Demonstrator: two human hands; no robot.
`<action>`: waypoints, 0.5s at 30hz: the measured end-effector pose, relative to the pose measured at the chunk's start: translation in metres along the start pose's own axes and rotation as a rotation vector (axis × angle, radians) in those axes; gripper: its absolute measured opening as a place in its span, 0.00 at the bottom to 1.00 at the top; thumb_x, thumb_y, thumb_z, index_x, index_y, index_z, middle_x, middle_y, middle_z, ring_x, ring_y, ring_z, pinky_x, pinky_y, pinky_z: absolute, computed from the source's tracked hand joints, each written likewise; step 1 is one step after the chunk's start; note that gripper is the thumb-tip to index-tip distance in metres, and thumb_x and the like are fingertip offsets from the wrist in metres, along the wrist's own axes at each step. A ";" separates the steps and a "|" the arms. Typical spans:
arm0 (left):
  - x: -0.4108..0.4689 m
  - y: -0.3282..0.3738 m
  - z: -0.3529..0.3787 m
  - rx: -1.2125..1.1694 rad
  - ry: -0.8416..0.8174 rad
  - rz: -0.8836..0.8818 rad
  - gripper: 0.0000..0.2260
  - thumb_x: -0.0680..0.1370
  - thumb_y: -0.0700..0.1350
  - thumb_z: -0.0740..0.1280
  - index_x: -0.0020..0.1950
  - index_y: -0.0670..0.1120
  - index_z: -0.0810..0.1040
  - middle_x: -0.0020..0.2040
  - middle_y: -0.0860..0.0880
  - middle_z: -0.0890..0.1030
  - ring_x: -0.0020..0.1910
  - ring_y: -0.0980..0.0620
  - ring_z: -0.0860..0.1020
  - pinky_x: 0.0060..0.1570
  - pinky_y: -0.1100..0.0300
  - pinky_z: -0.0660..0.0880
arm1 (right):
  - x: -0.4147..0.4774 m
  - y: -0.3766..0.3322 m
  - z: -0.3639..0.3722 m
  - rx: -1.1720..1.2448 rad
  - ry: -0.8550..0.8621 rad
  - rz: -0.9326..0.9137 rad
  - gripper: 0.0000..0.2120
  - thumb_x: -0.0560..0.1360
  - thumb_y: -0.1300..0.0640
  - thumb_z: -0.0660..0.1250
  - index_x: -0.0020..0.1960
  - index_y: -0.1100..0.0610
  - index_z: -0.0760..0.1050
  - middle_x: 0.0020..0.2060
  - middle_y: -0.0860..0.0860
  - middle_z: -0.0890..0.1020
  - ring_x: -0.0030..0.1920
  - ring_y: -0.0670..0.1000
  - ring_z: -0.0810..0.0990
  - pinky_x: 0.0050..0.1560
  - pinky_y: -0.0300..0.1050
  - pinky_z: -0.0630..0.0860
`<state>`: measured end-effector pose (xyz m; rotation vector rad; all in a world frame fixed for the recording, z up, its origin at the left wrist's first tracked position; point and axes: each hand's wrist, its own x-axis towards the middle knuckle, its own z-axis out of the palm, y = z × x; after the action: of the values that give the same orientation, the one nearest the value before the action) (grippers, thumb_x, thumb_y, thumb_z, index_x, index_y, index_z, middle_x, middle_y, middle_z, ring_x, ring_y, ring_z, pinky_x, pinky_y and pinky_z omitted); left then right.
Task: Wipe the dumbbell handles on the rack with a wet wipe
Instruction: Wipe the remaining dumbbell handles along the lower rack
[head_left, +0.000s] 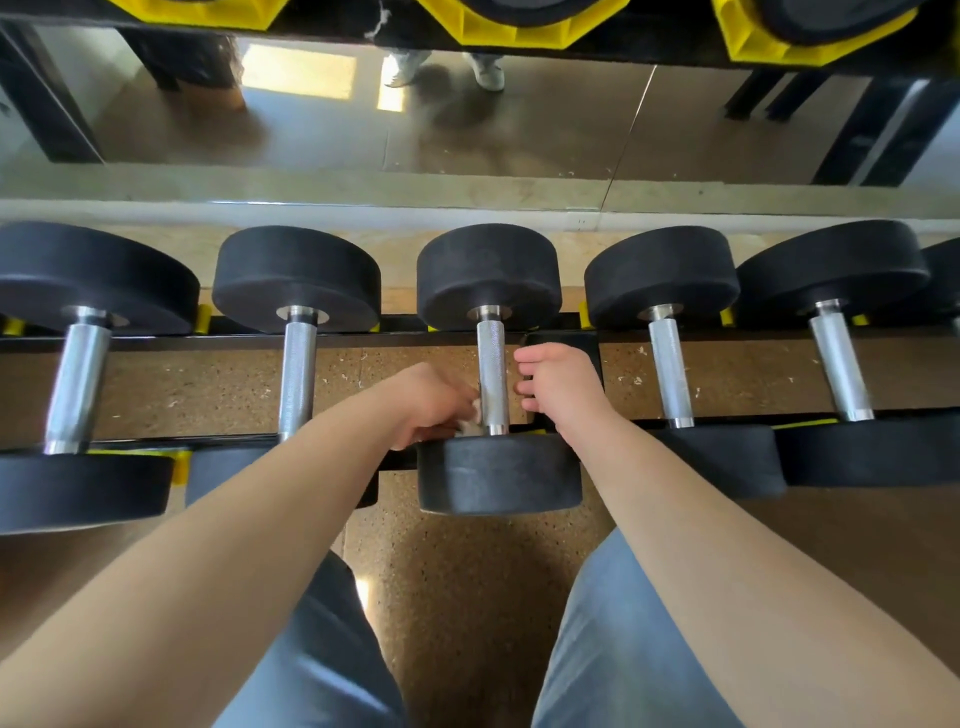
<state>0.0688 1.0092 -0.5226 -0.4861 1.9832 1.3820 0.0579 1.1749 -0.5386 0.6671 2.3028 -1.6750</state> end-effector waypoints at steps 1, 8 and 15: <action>0.002 0.004 0.000 -0.145 -0.001 -0.004 0.10 0.77 0.28 0.67 0.51 0.40 0.82 0.53 0.43 0.83 0.51 0.47 0.82 0.45 0.58 0.83 | 0.000 0.000 0.002 -0.047 0.003 -0.016 0.16 0.82 0.66 0.61 0.61 0.53 0.82 0.56 0.50 0.83 0.49 0.49 0.84 0.52 0.48 0.84; 0.017 0.005 0.001 -0.479 0.093 0.226 0.06 0.76 0.36 0.75 0.51 0.43 0.84 0.49 0.46 0.87 0.55 0.49 0.85 0.48 0.62 0.81 | -0.008 -0.002 0.006 -0.314 0.005 -0.151 0.14 0.80 0.61 0.63 0.54 0.46 0.83 0.55 0.49 0.84 0.56 0.52 0.83 0.59 0.56 0.82; -0.001 -0.012 0.001 0.203 -0.005 0.324 0.04 0.70 0.40 0.81 0.40 0.48 0.88 0.41 0.54 0.87 0.46 0.55 0.84 0.53 0.60 0.78 | -0.005 -0.003 0.009 -0.361 -0.005 -0.152 0.12 0.79 0.60 0.64 0.54 0.46 0.82 0.52 0.47 0.84 0.52 0.51 0.84 0.57 0.55 0.83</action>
<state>0.0776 1.0060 -0.5306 -0.0690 2.2406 1.3437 0.0604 1.1650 -0.5368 0.4195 2.6127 -1.2578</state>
